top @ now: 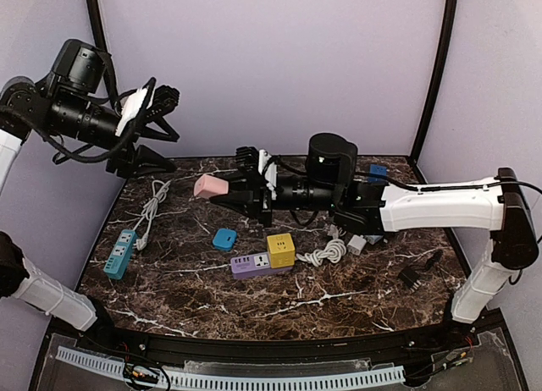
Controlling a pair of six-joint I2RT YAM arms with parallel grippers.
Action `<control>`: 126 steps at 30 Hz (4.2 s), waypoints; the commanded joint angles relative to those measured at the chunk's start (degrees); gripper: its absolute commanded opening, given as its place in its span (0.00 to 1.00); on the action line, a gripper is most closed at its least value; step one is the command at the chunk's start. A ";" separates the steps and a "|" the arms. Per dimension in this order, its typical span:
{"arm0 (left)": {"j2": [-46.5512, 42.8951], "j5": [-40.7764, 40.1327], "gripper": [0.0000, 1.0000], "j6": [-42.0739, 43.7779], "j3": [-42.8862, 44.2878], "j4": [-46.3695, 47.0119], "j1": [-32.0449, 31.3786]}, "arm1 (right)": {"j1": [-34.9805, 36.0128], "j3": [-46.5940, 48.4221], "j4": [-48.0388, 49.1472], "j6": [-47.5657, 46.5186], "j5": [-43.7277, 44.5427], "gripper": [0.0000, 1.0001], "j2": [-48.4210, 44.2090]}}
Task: Insert the plug
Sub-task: Pick up the plug from the center of the board, then adjust the plug.
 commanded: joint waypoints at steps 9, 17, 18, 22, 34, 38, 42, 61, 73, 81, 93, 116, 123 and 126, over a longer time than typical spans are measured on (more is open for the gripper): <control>5.75 -2.07 0.61 4.34 -2.05 4.71 -13.01 | -0.52 -6.70 8.86 3.02 -0.05 0.00 -5.77; 7.18 -1.32 0.43 2.11 -5.08 9.21 -13.04 | -1.55 -8.23 9.35 1.49 -1.05 0.00 -6.68; 6.91 -1.16 0.35 1.95 -5.80 9.60 -13.07 | -1.67 -8.50 9.48 1.45 -1.16 0.00 -6.84; 6.77 -1.19 0.05 -0.17 -6.31 12.09 -13.08 | -2.38 -8.40 9.45 1.82 -1.40 0.00 -6.50; 8.66 -14.03 0.01 -11.94 -7.75 12.09 -13.01 | -3.83 -9.59 0.72 9.37 12.59 0.98 -10.87; 15.54 -17.05 0.01 -15.77 -7.44 3.82 -12.99 | -8.17 -10.74 -14.40 20.49 21.75 0.99 -16.90; 23.69 -16.23 0.01 -18.55 -6.28 -2.64 -12.98 | -11.06 -18.68 -18.43 27.36 26.61 0.99 -23.61; 30.99 -5.02 0.01 -12.51 -2.79 -2.33 -12.73 | -21.86 -34.00 -2.27 21.87 -12.44 0.80 -30.57; 21.28 -0.44 0.01 -11.12 -5.65 0.63 -12.74 | -15.23 -26.76 21.05 21.99 -19.45 0.72 -10.97; 21.09 0.82 0.01 -12.22 -5.83 3.03 -12.81 | -11.50 -21.62 22.22 25.33 -16.49 0.68 -3.84; 21.77 1.84 0.01 -12.15 -5.35 3.83 -12.83 | -10.43 -18.52 21.89 27.33 -17.35 0.29 0.50; -11.92 12.53 0.69 -25.49 -47.82 59.75 -7.20 | -10.39 -25.56 33.82 30.10 -14.47 0.00 -7.13; -8.07 16.30 0.68 -32.90 -51.47 68.98 -7.20 | -10.43 -25.97 35.95 30.94 -13.27 0.00 -7.18; -7.59 16.41 0.65 -33.38 -51.95 70.96 -7.20 | -10.43 -25.79 35.66 31.28 -12.79 0.00 -6.89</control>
